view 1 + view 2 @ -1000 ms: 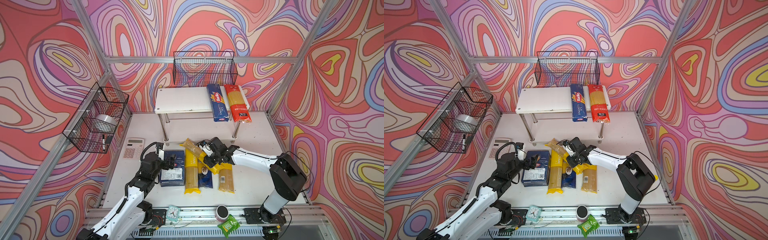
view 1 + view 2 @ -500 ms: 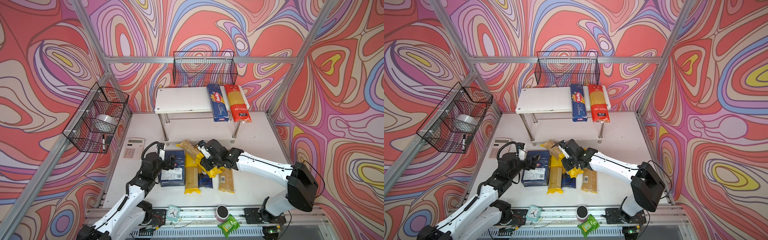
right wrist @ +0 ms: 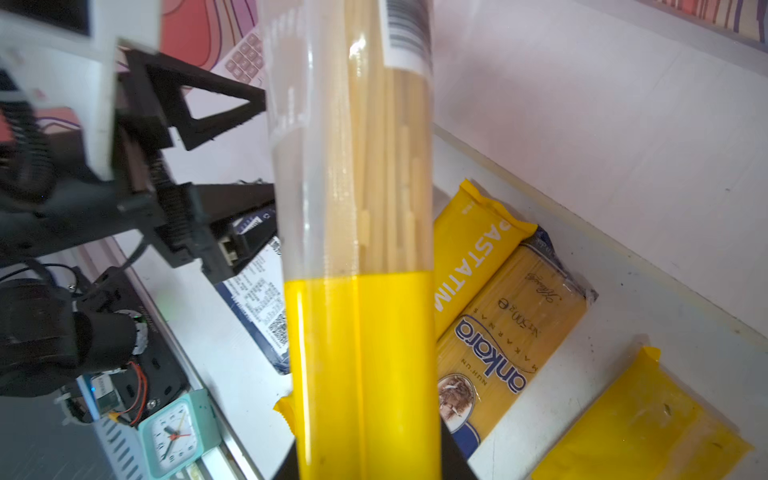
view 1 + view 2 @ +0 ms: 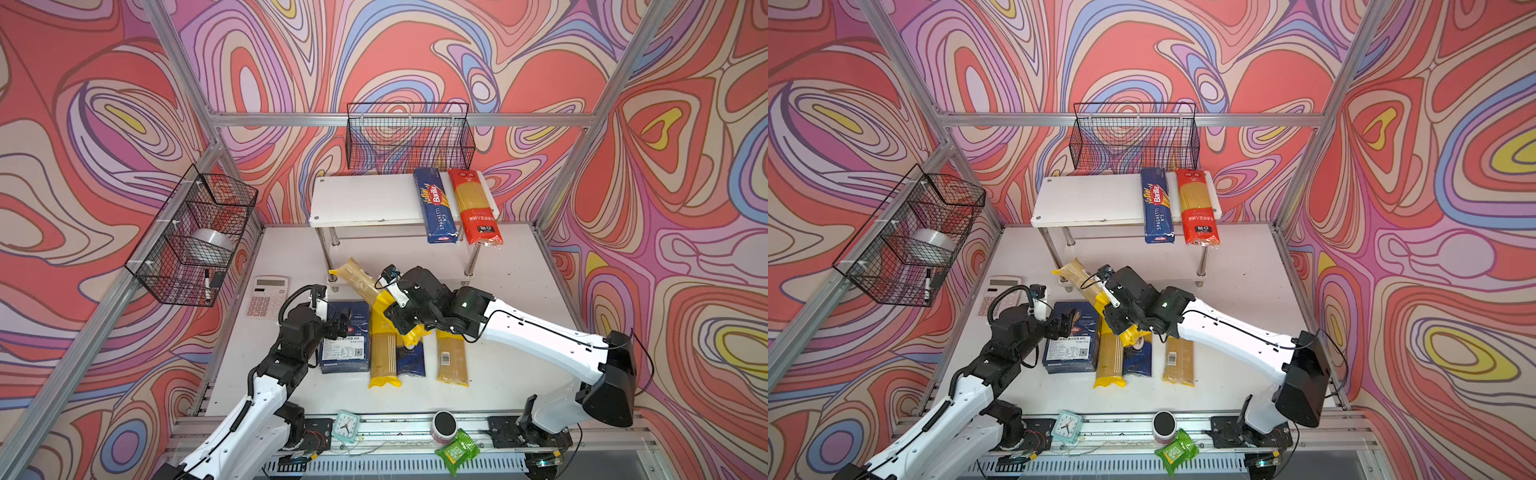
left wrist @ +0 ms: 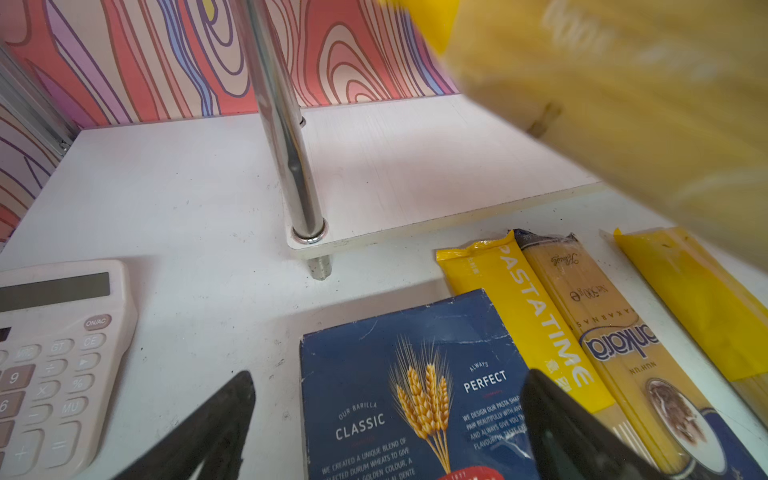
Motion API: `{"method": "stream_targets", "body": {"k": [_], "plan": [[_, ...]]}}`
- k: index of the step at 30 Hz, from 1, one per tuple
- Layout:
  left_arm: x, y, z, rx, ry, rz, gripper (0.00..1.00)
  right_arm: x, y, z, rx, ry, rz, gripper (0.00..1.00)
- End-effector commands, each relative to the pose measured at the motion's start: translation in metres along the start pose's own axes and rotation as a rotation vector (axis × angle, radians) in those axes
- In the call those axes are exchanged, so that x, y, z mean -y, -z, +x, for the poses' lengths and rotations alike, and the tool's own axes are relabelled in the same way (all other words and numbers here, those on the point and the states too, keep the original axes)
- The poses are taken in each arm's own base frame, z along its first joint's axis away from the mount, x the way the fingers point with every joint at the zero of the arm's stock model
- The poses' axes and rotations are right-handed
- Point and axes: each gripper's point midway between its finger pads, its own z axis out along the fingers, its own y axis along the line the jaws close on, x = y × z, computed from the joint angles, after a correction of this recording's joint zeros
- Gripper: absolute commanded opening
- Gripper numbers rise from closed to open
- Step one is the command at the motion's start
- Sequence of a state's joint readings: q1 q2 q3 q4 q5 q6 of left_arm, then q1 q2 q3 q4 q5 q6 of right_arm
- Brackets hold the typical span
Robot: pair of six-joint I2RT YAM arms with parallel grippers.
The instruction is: Place and organize the pasta boxes and bags onto the shelf
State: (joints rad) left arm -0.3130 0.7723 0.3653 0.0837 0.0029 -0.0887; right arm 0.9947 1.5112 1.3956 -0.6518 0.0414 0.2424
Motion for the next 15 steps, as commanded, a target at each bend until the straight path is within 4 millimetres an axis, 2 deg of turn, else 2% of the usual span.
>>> {"method": "stream_targets", "body": {"k": [1,11,15], "plan": [[-0.002,0.000,0.004,-0.010,-0.010,-0.005,1.00,-0.006,0.040,-0.045,0.161,0.002,0.010,0.00],[-0.001,0.001,0.004,-0.004,-0.012,0.000,1.00,-0.007,0.084,-0.086,0.254,-0.044,0.061,0.00],[0.000,-0.001,0.004,-0.013,-0.013,0.004,1.00,-0.013,0.094,-0.102,0.272,-0.033,0.042,0.00]]}}
